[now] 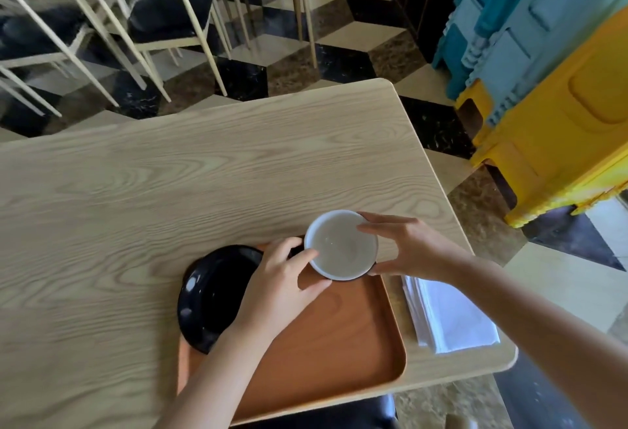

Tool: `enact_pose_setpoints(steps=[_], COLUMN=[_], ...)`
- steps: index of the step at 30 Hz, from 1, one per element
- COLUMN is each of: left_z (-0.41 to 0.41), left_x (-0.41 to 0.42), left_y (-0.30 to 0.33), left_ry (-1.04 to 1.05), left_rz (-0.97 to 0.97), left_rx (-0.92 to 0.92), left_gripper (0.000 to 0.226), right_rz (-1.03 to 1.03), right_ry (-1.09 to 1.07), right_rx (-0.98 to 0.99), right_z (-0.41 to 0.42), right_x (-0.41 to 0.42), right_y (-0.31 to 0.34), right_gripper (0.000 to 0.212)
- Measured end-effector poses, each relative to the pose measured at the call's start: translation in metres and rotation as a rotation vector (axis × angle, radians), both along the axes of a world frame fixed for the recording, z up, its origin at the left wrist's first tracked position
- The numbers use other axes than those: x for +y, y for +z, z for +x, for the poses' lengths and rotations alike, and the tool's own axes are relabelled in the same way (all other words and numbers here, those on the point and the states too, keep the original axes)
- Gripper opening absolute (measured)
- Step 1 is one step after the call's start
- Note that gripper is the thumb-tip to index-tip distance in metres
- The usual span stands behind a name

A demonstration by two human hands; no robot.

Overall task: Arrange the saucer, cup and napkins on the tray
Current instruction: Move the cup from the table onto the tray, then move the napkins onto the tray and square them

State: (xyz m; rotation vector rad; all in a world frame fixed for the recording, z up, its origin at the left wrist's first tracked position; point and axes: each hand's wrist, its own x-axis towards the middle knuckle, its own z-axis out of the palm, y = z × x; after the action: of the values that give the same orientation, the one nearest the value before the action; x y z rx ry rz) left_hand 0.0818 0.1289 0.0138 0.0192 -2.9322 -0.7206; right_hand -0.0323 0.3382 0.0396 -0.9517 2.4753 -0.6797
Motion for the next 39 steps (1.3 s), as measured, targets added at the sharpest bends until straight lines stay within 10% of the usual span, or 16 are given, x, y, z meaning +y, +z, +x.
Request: enact_pose_setpoints(steps=[22, 39], left_z=[0.033, 0.05], left_x=[0.068, 0.152], left_y=[0.033, -0.02], left_ry=[-0.181, -0.451], left_rz=[-0.109, -0.328], left_rx=[0.079, -0.298], left_gripper=[0.05, 0.06], right_rz=[-0.047, -0.07], right_ry=[-0.359, -0.878], right_rx=[0.362, -0.042], right_z=[0.092, 0.109], right_x=[0.046, 0.1], right_y=[0.019, -0.021], right_gripper=[0.029, 0.029])
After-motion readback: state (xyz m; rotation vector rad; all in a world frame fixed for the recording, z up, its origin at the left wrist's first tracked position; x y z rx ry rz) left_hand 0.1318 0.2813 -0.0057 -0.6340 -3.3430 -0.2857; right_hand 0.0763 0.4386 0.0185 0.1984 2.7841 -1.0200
